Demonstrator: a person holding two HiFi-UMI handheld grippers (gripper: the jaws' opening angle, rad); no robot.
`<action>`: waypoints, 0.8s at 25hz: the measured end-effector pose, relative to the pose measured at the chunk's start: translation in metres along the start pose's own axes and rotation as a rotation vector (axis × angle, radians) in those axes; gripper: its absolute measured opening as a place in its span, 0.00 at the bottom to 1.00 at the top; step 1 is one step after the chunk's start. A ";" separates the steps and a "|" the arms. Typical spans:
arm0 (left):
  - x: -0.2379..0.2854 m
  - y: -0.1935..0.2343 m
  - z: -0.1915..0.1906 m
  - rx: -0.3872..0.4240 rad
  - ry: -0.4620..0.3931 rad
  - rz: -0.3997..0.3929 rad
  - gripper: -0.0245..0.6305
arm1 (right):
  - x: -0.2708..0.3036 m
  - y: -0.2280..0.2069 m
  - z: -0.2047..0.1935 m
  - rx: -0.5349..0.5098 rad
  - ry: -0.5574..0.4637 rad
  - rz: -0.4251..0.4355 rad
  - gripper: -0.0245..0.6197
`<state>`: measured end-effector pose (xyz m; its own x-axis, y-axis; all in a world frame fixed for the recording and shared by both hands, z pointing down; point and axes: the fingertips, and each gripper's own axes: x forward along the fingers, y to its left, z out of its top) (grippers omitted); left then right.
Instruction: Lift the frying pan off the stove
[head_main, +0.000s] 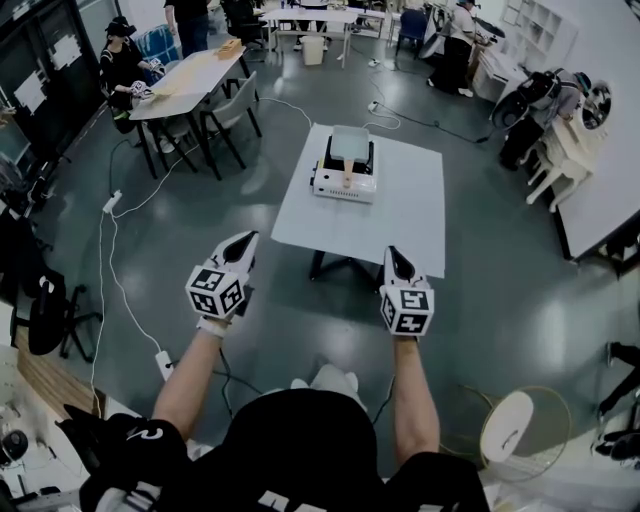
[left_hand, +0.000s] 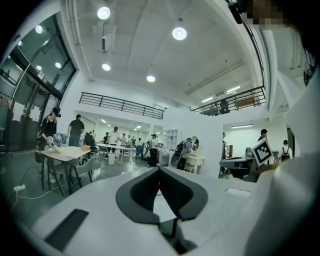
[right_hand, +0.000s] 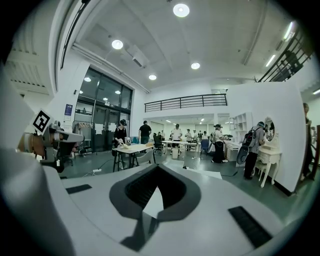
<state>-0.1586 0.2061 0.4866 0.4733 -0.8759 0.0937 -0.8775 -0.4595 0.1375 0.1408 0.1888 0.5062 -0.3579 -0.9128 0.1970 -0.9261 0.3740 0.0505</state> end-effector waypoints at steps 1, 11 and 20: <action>0.001 0.001 -0.001 -0.001 0.000 0.000 0.04 | 0.002 0.001 0.000 -0.001 0.001 0.001 0.03; 0.043 0.011 -0.008 0.003 0.018 -0.015 0.04 | 0.038 -0.020 0.001 -0.007 0.004 0.009 0.03; 0.153 0.037 -0.003 0.021 0.032 -0.043 0.04 | 0.128 -0.081 0.001 0.000 0.014 0.013 0.03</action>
<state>-0.1183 0.0552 0.5090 0.5125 -0.8503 0.1195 -0.8575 -0.4998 0.1216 0.1701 0.0409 0.5265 -0.3679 -0.9057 0.2108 -0.9215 0.3854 0.0476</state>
